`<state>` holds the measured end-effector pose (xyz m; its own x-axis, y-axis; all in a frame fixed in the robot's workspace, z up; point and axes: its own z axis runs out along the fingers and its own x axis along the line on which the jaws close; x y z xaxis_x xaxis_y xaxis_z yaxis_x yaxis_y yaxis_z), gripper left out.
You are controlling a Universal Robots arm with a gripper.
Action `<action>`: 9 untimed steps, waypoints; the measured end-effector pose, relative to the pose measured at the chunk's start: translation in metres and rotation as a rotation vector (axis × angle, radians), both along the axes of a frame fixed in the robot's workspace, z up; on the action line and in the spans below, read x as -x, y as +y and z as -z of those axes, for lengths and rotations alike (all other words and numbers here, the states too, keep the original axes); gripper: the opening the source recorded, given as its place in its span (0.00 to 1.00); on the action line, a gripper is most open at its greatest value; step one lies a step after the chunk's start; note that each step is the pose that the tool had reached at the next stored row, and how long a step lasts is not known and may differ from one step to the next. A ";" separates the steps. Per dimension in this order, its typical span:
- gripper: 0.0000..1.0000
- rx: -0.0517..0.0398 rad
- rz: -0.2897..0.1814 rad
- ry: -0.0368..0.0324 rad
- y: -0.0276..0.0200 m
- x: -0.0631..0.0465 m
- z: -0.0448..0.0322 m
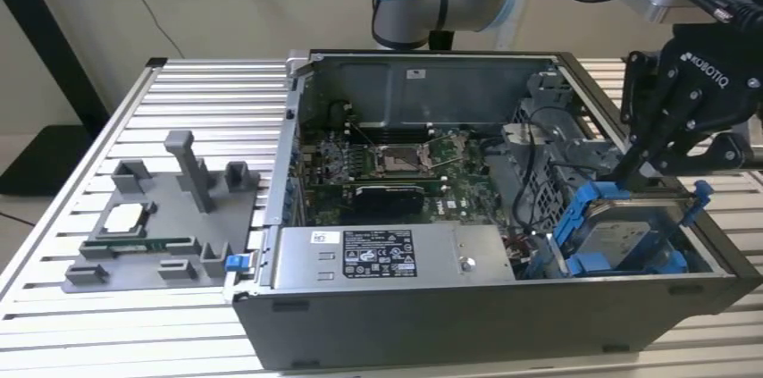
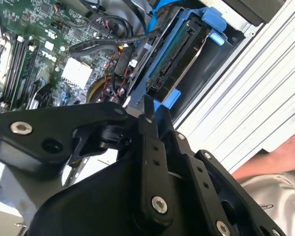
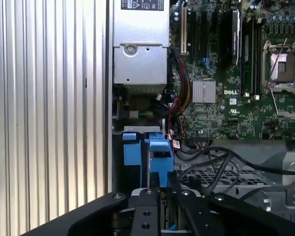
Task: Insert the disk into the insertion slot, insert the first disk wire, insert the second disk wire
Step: 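Insert the disk into the insertion slot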
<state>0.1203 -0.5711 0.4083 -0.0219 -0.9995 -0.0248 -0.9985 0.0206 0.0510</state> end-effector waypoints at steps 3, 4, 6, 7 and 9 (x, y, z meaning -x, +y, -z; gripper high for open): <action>0.00 0.0051 0.001 0.0000 0.0000 0.000 0.0051; 0.00 0.0066 0.001 0.0000 0.0000 0.000 0.0068; 0.00 0.0084 0.002 -0.0001 0.0000 0.000 0.0106; 0.00 0.0094 0.003 0.0000 0.0000 0.000 0.0123; 0.00 0.0106 0.004 0.0000 -0.0001 0.000 0.0160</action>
<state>0.1203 -0.5711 0.3923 -0.0259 -0.9996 -0.0141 -0.9984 0.0251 0.0507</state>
